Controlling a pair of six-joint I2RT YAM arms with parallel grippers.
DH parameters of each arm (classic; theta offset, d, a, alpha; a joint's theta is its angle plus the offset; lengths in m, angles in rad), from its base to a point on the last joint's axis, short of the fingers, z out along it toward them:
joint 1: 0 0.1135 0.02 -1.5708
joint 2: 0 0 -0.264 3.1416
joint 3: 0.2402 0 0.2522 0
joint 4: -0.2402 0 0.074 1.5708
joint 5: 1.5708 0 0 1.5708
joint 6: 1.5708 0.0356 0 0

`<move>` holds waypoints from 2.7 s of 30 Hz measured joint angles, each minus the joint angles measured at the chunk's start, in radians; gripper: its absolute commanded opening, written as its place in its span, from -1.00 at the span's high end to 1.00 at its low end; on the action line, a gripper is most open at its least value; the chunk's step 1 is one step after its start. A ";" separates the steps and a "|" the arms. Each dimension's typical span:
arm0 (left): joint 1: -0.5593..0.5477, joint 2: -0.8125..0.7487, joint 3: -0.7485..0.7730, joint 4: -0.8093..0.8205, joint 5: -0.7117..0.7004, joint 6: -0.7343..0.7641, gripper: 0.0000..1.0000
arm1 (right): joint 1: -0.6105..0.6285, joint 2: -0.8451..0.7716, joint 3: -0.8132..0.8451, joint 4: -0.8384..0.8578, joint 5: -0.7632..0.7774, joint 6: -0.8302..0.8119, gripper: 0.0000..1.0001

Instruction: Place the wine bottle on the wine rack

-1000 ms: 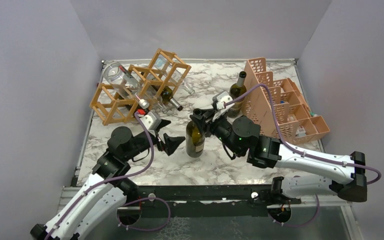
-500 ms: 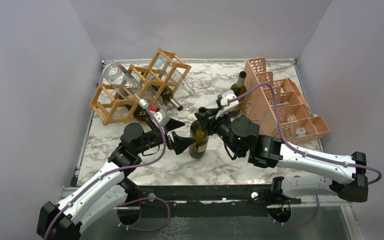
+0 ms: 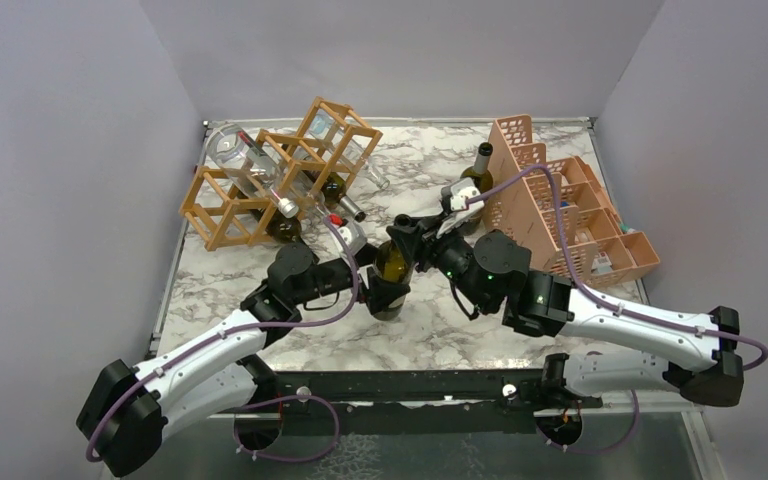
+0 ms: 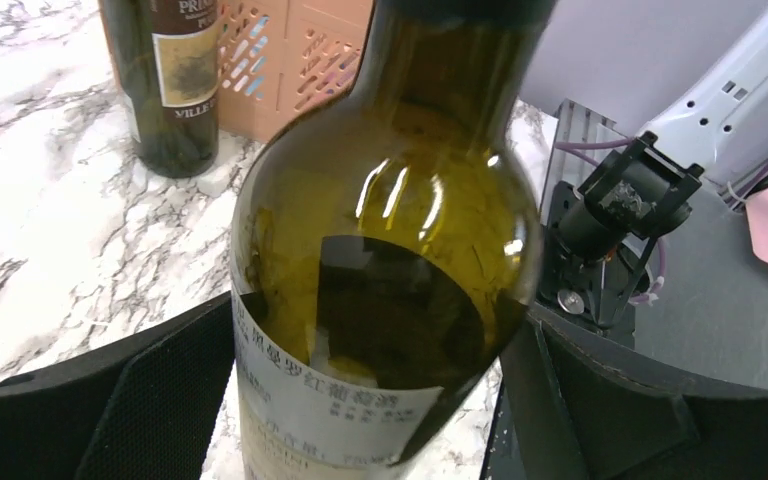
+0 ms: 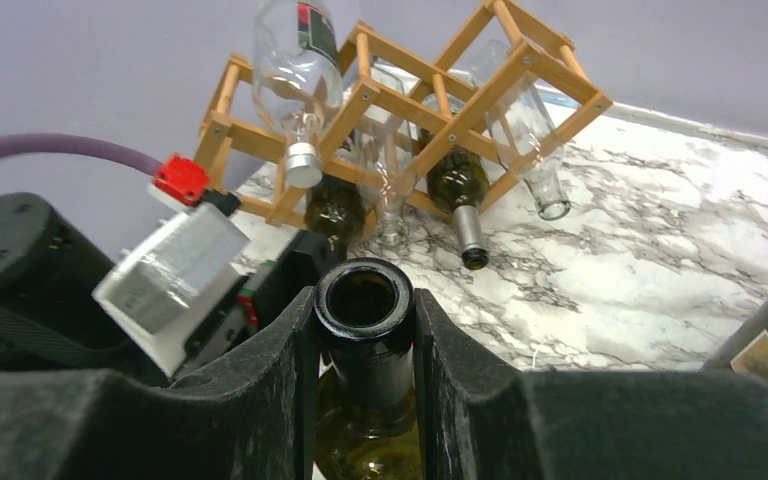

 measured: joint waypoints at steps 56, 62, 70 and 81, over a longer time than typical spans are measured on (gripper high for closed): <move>-0.106 0.288 0.476 -0.096 0.017 1.812 1.00 | 0.000 -0.267 0.238 -0.726 -0.100 0.167 -0.56; -0.117 0.318 0.539 -0.225 -0.008 1.995 1.00 | 0.000 -0.264 0.229 -0.755 -0.100 0.228 -0.54; -0.124 0.325 0.575 -0.316 -0.028 2.138 1.00 | 0.000 -0.211 0.208 -0.806 -0.079 0.320 -0.28; -0.161 0.383 0.591 -0.377 -0.056 2.258 1.00 | 0.000 -0.060 0.203 -0.890 -0.058 0.430 -0.03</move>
